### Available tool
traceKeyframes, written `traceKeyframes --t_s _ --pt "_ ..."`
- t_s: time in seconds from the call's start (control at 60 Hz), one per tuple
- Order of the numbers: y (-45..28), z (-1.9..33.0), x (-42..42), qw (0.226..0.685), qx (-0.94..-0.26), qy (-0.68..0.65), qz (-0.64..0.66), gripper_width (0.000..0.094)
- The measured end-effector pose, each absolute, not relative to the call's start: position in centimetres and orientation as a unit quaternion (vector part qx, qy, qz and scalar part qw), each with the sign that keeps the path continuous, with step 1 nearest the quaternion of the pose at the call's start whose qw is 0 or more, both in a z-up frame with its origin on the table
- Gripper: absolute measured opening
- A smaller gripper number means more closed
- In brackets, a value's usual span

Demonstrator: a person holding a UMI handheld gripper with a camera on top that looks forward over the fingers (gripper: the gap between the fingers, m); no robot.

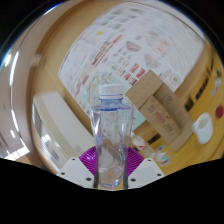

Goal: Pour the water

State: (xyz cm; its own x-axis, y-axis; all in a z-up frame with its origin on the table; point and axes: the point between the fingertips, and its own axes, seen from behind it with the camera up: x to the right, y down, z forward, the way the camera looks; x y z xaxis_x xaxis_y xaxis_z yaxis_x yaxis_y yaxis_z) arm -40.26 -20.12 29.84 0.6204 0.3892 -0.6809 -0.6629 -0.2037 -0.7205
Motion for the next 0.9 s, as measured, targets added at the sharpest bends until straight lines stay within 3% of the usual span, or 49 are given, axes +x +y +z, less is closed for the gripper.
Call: traceKeyframes --t_s 0.133,0.2,0.383,0.55,0.667,0.767,0.9 --pt "-16.6 34.6 -37.0 0.525 -0.54 0.207 0.624 0.0323" --pt "-14.1 35.0 -34.0 0.47 -0.476 0.257 0.697 0.0323" --pt "-8.9 30.3 -26.5 0.335 -0.322 0.403 0.788 0.0323" --pt "-6.1 24.1 -23.6 0.251 -0.261 0.483 0.797 0.0321" --pt "-6.0 23.8 -23.9 0.244 -0.282 0.477 0.796 0.0321" --pt "-6.7 26.1 -24.2 0.253 -0.311 0.446 0.8 0.0322" --pt "-7.0 31.1 -24.0 0.349 -0.405 0.355 0.767 0.0322"
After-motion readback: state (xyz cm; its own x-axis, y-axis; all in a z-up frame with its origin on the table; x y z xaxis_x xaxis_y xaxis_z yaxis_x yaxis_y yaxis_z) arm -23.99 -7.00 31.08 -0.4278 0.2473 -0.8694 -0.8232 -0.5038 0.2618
